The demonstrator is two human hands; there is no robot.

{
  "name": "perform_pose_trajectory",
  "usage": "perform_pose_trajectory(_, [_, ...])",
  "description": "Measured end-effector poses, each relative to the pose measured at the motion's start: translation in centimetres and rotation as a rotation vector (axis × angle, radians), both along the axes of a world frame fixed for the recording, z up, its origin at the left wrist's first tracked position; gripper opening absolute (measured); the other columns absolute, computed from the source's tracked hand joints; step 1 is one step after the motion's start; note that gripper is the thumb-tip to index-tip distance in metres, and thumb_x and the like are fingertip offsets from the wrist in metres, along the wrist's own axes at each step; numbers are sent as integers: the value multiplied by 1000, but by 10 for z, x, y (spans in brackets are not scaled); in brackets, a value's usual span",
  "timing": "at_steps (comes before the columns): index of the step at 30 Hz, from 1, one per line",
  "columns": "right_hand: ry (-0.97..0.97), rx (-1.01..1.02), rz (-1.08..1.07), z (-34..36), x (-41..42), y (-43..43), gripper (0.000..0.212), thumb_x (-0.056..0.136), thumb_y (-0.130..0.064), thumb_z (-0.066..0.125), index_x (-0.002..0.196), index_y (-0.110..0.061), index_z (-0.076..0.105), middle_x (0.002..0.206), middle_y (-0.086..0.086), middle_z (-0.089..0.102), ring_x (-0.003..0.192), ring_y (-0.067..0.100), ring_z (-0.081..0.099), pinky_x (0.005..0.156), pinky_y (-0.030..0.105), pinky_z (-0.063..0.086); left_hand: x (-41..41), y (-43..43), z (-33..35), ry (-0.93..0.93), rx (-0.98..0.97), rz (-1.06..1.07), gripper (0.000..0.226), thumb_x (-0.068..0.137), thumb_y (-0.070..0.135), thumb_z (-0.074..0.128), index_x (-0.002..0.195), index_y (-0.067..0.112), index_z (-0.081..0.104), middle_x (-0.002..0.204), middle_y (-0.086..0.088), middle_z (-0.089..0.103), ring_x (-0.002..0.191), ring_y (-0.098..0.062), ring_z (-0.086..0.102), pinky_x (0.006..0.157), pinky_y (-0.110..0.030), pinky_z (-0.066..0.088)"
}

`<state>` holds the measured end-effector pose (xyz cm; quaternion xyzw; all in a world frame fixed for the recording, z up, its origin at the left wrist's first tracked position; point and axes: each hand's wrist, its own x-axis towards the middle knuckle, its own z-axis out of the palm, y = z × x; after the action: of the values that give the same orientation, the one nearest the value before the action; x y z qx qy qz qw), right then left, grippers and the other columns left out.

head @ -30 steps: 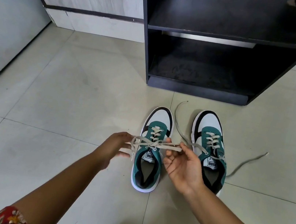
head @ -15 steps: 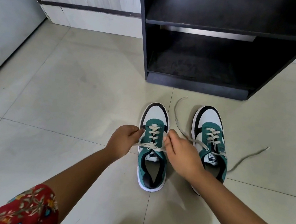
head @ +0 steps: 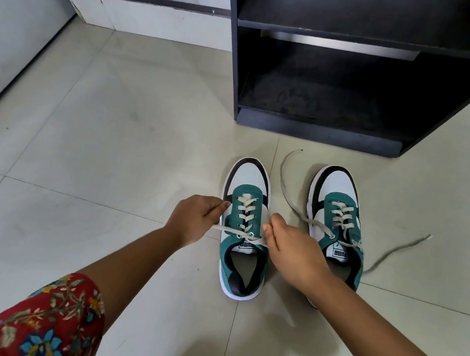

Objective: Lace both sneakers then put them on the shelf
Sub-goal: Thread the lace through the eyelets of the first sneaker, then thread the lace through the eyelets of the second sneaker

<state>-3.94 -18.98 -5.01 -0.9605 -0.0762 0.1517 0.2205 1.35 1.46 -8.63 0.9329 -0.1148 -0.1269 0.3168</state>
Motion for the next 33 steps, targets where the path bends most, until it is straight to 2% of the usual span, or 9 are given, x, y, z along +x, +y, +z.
perform_pose_trajectory(2, [121,131,-70,1,-2,3,22,99,-34,28,90,-16,38,76,4,57,66,22,51,59,34,38,-6,3,-2,32,-20,51,45,95,41,38,61,14,50,58,-7,60,57,-24,55,56,-32,42])
perform_pose_trajectory(5, [390,763,-413,0,-7,6,17,94,-25,48,84,-12,42,73,4,52,59,15,48,57,29,42,-15,1,1,229,-331,324,39,95,27,47,60,14,58,62,-5,61,62,-21,57,58,-31,47])
perform_pose_trajectory(7, [375,1024,-656,1,-18,6,16,87,-15,60,92,-12,45,89,6,58,69,15,57,63,21,47,-22,-4,8,364,-497,491,30,94,31,48,79,9,63,83,-7,66,78,-21,62,57,-30,53])
perform_pose_trajectory(12, [488,883,-643,-12,-30,19,67,72,-20,78,127,-23,40,112,-8,54,106,13,55,96,31,46,-33,-14,23,605,-559,567,45,91,51,43,111,12,51,104,2,60,89,-13,60,53,-26,53])
perform_pose_trajectory(18, [425,861,-610,-15,-3,34,72,74,-20,76,133,-22,34,120,-4,49,110,17,53,101,42,46,-16,-8,39,520,-519,557,40,93,46,42,108,12,56,106,-1,60,84,-12,60,53,-24,52])
perform_pose_trajectory(21, [434,837,-569,-12,1,33,73,74,-25,76,134,-24,33,126,-2,49,112,18,54,102,44,46,-11,-10,37,451,-383,509,36,93,43,43,108,14,57,112,-4,60,91,-17,58,71,-35,55])
perform_pose_trajectory(24, [462,789,-529,-2,-5,20,68,78,-32,71,134,-26,32,127,-2,53,112,16,54,103,42,44,-14,-16,29,142,-139,445,33,90,35,50,117,16,54,130,-8,49,115,-23,48,94,-32,36])
perform_pose_trajectory(29, [146,782,-639,32,-25,-30,16,88,-21,60,103,-22,62,94,-7,68,85,6,65,75,24,51,-25,-49,44,-417,-34,179,35,82,21,57,117,18,53,135,-5,48,126,-22,40,104,-37,30])
perform_pose_trajectory(33, [-53,825,-838,43,-39,-76,13,90,-8,53,88,-10,66,73,5,68,53,2,57,51,10,44,-32,-94,59,-304,-203,-143,22,87,20,52,108,22,58,117,4,60,110,-14,53,93,-32,42])
